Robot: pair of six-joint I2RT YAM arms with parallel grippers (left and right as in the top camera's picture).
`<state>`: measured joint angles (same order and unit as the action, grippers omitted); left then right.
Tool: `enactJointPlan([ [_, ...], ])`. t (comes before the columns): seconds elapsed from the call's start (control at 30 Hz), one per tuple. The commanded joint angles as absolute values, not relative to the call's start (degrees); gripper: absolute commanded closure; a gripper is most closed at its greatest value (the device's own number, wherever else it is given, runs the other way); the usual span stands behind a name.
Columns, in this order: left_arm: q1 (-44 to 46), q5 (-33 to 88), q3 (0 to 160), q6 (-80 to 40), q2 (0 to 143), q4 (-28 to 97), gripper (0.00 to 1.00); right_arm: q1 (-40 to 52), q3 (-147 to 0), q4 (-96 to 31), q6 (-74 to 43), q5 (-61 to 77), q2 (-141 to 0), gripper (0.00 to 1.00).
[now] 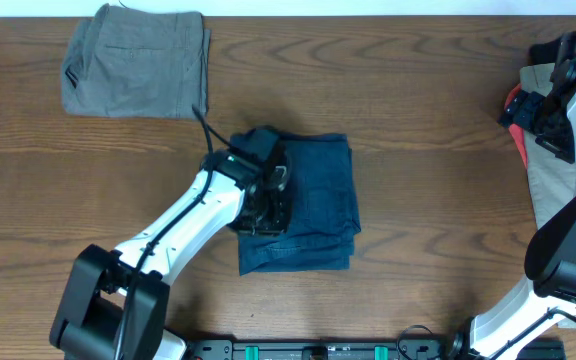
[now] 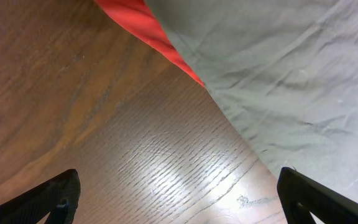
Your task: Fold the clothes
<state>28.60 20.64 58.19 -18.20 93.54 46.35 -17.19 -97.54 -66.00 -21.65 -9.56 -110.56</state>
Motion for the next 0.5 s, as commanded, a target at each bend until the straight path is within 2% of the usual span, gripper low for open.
enactJointPlan([
  [0.0, 26.7, 18.55, 53.6, -18.35, 94.41, 43.46, 0.92, -17.21, -98.39, -66.02, -20.97, -10.15, -110.59, 0.01],
  [0.23, 21.17, 18.55, 46.06, -19.4, 94.41, 39.57, 0.92, -17.21, -98.39, -66.0, -20.97, -10.07, -110.59, 0.01],
  [0.47, 19.33, 19.0, 46.39, -19.4, 93.45, 41.23, 0.93, -17.19, -98.39, -66.0, -20.97, -10.07, -110.59, 0.01],
])
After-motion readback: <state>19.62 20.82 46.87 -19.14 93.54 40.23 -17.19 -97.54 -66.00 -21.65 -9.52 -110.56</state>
